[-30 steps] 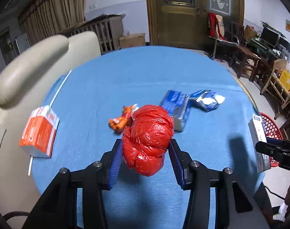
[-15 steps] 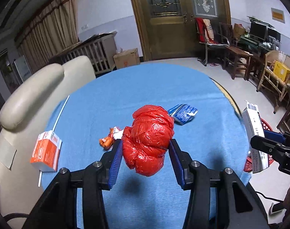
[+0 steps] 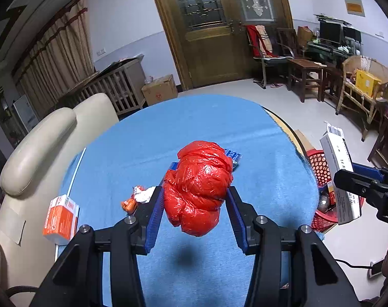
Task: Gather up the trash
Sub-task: 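Carry the red bag and white box toward the red wastebasket with both grippers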
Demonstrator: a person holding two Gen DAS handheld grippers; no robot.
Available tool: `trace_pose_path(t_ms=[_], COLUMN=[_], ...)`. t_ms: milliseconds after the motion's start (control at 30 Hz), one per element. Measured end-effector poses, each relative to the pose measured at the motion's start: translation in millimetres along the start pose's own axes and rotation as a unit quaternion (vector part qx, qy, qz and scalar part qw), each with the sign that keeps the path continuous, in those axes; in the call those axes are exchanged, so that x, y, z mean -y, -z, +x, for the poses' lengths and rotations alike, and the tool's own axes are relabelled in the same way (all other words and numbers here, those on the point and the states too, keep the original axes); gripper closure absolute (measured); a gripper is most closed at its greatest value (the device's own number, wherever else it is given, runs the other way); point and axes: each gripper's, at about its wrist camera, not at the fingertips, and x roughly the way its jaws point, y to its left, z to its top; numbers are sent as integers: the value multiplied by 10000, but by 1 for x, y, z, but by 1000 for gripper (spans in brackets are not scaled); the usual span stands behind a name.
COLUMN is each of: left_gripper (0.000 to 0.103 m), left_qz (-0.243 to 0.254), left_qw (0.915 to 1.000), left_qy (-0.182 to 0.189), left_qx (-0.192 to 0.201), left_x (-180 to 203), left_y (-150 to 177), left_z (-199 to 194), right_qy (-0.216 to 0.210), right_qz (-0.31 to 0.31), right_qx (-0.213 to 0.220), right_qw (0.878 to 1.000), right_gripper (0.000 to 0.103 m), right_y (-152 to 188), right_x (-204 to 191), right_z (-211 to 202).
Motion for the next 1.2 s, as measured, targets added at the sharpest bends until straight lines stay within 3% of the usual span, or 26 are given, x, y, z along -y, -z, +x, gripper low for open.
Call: trace_pose_path(t_ms=[1200], left_gripper=[53], left_qz=[756], left_qw=[9969], left_qy=[210], left_qx=[44], left_x=[70], left_y=[-24], left_z=[5], right_qy=[170], right_qz=[923], right_qx=[383], right_qw=[9948], right_gripper=[49], right_y=[-2], right_x=[74], right_z=[-37])
